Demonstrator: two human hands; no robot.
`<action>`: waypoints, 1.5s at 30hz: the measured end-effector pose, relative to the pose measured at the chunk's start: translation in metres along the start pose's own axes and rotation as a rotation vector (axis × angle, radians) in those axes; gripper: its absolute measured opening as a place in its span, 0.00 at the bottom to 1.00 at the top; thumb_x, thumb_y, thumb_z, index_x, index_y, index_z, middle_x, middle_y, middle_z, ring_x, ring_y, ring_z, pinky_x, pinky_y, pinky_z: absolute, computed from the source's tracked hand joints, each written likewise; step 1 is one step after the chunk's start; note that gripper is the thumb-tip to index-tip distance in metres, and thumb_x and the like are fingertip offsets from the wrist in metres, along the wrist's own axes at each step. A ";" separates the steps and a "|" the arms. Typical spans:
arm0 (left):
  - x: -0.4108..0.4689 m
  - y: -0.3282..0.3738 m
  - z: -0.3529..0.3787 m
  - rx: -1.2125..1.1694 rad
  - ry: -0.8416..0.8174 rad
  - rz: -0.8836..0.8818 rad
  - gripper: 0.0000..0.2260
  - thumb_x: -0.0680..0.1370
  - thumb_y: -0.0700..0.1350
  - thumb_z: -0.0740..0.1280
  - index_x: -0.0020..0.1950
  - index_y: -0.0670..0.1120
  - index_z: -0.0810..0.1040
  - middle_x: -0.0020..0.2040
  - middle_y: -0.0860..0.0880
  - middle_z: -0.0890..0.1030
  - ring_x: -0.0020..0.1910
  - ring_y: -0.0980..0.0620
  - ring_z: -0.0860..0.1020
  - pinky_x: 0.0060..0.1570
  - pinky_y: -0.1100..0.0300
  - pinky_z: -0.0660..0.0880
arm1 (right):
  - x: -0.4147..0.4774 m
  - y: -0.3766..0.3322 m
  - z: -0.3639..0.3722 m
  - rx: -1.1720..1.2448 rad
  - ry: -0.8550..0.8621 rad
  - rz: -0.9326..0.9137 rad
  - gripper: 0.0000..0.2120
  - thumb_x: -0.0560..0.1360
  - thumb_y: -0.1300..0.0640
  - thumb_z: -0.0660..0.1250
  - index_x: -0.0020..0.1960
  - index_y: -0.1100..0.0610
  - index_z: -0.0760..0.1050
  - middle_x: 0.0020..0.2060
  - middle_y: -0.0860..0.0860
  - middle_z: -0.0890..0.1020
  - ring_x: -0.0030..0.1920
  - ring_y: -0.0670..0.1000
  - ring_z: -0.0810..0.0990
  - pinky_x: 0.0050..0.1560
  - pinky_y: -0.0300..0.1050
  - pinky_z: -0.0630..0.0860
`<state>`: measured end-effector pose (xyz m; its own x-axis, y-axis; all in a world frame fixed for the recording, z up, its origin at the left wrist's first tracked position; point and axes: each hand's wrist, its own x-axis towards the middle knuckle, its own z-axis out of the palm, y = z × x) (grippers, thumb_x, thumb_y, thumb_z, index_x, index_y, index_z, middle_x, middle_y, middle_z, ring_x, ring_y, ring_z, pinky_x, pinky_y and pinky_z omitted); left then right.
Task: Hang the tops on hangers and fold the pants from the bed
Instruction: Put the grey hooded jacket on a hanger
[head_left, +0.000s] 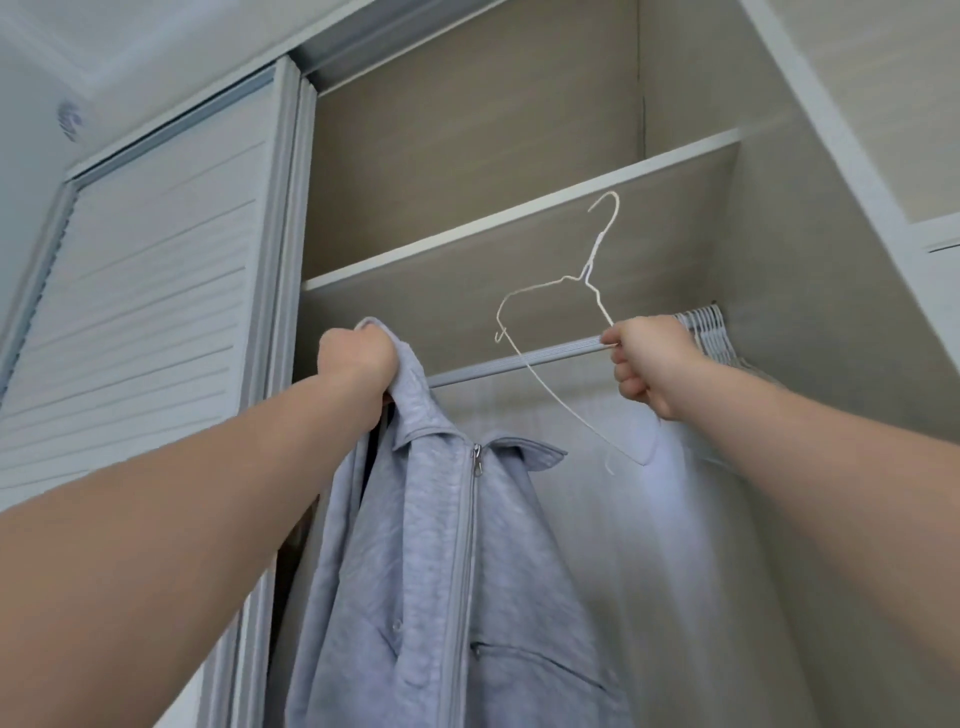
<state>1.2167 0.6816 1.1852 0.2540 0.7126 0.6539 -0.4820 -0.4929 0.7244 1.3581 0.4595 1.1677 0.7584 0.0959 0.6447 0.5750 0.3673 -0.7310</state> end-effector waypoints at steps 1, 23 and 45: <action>0.000 0.007 -0.010 -0.007 0.025 0.020 0.18 0.83 0.45 0.58 0.70 0.37 0.72 0.67 0.37 0.77 0.64 0.37 0.78 0.45 0.51 0.73 | -0.008 -0.001 0.004 0.028 -0.006 -0.021 0.07 0.78 0.64 0.60 0.44 0.56 0.72 0.25 0.49 0.63 0.20 0.46 0.57 0.21 0.34 0.52; -0.129 0.230 -0.227 0.372 0.472 0.352 0.17 0.83 0.45 0.61 0.64 0.34 0.75 0.57 0.38 0.81 0.58 0.40 0.80 0.52 0.51 0.74 | -0.153 -0.124 0.084 0.250 -0.427 -0.118 0.10 0.80 0.59 0.60 0.47 0.60 0.80 0.23 0.48 0.61 0.18 0.46 0.56 0.20 0.34 0.53; -0.463 0.401 -0.435 1.094 0.954 0.111 0.08 0.81 0.47 0.61 0.44 0.44 0.71 0.41 0.44 0.71 0.41 0.48 0.71 0.40 0.54 0.67 | -0.483 -0.216 0.075 0.815 -1.197 0.031 0.11 0.80 0.58 0.62 0.44 0.61 0.80 0.23 0.47 0.60 0.23 0.48 0.56 0.23 0.35 0.54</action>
<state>0.5409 0.3716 1.0774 -0.5941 0.4855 0.6413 0.5159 -0.3817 0.7669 0.8442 0.4029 1.0308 -0.1743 0.6647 0.7265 -0.0772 0.7263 -0.6830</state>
